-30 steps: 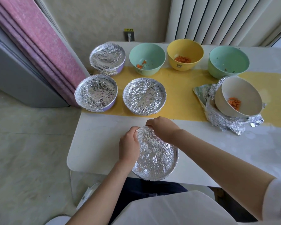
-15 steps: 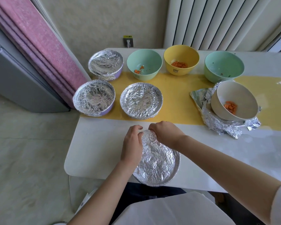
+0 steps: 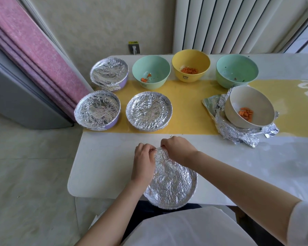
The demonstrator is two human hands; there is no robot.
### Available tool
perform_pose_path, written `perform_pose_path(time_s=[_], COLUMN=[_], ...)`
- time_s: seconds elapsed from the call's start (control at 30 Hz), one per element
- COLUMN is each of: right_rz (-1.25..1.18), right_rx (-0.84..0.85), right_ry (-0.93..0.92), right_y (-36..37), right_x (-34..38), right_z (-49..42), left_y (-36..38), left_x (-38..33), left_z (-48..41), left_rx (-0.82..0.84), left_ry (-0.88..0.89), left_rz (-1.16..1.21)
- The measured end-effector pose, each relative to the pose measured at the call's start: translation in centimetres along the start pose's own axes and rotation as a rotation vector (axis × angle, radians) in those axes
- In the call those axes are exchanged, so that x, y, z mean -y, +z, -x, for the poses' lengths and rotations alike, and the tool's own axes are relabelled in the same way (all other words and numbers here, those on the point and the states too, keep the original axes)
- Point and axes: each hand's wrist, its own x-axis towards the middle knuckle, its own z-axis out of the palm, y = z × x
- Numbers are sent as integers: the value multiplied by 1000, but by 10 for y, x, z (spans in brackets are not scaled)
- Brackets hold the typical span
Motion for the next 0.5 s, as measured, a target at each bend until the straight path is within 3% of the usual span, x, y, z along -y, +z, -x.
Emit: perform_pose_path(time_s=[0.23,0.5], right_rz=[-348,-63], right_rx=[-121,-251], right_ry=[-3,-148], right_y=[-6,-11], right_x=[-9,-1], right_z=[6,11], left_y=[-1,-14], left_x=[-2,-12], left_z=[-3,-7], left_rx=[-36,-232], left_ry=[31,246], left_rz=[24,-3])
